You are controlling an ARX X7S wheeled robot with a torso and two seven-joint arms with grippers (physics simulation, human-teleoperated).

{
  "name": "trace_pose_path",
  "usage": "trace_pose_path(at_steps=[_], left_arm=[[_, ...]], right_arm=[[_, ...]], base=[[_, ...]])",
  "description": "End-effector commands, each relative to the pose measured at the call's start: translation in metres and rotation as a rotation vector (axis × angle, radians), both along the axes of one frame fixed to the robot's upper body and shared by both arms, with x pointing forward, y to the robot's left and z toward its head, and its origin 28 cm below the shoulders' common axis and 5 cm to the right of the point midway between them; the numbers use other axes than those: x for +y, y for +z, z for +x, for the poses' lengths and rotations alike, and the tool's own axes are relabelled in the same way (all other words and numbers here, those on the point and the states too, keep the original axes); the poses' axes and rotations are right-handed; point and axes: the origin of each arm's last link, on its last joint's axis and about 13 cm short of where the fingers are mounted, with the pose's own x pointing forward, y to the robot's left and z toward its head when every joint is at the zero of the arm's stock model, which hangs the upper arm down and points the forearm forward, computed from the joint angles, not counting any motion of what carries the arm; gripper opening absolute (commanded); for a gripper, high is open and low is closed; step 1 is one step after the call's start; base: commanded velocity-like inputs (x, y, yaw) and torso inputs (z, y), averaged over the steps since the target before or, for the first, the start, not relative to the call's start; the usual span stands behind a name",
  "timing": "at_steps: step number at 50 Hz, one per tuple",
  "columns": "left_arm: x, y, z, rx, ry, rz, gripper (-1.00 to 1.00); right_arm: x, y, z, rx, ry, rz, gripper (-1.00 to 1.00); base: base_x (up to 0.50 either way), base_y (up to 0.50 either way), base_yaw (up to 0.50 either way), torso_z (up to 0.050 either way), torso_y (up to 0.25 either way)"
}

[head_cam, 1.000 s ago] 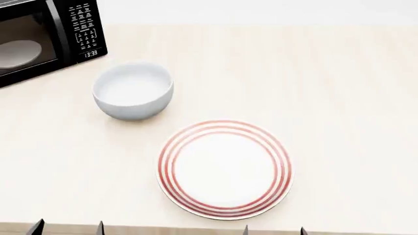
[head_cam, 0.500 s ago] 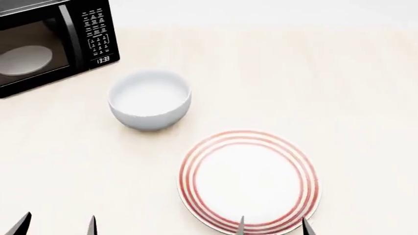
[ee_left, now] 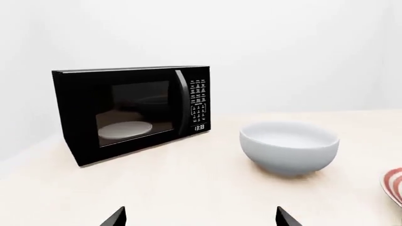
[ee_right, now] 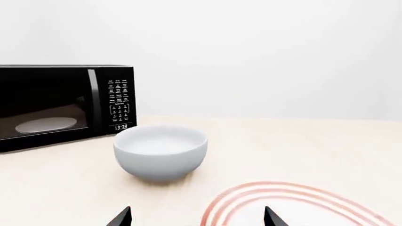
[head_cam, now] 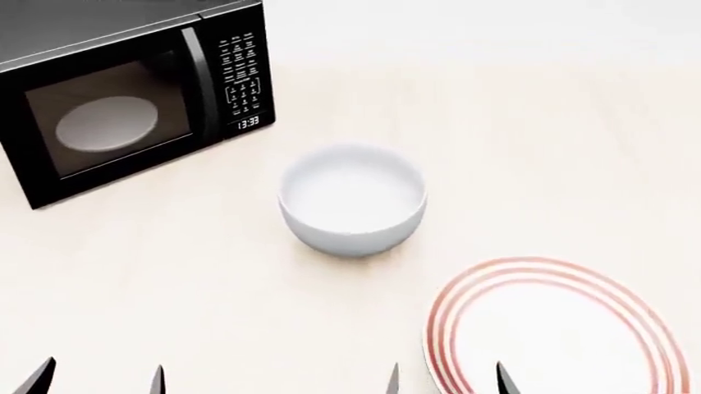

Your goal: Open the microwave.

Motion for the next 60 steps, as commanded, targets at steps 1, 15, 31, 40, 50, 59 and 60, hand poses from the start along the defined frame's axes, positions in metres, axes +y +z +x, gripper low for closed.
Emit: trace_pose_path(at_steps=[1,15,31,40,50,59,60], left_arm=[[0.0,-0.0008,0.0003,0.003,-0.002,0.002,1.0],[0.0002,0.0,0.0009,-0.001,0.0,0.004,1.0],[-0.0008,0.0005,0.0006,-0.002,-0.001,0.003,1.0],[-0.0004,0.0006,0.0006,-0.002,0.005,0.003,1.0],[0.0001,0.0019,0.0009,-0.002,0.002,-0.002,1.0],[0.0006,0.0035,0.0015,-0.004,0.004,-0.008,1.0],[0.0006,0.004,0.0016,-0.005,0.009,-0.008,1.0]], right_arm=[[0.0011,-0.0027,0.0023,0.008,0.004,0.0,1.0],[0.0029,-0.0046,0.0036,0.008,0.014,-0.003,1.0],[0.005,-0.0055,0.0036,0.009,0.037,-0.004,1.0],[0.0047,-0.0067,0.0034,0.008,0.046,-0.001,1.0],[0.0052,-0.0074,0.0062,0.008,0.047,0.005,1.0],[0.0053,-0.0075,0.0086,0.009,0.043,0.013,1.0],[0.0053,-0.0076,0.0085,0.011,0.044,0.012,1.0]], base=[[0.2,0.45,0.0,0.0,0.0],[0.2,0.45,0.0,0.0,0.0],[0.25,0.45,0.0,0.0,0.0],[0.4,0.42,0.0,0.0,0.0],[0.5,0.25,0.0,0.0,0.0],[0.46,0.06,0.0,0.0,0.0],[0.0,0.0,0.0,0.0,0.0]])
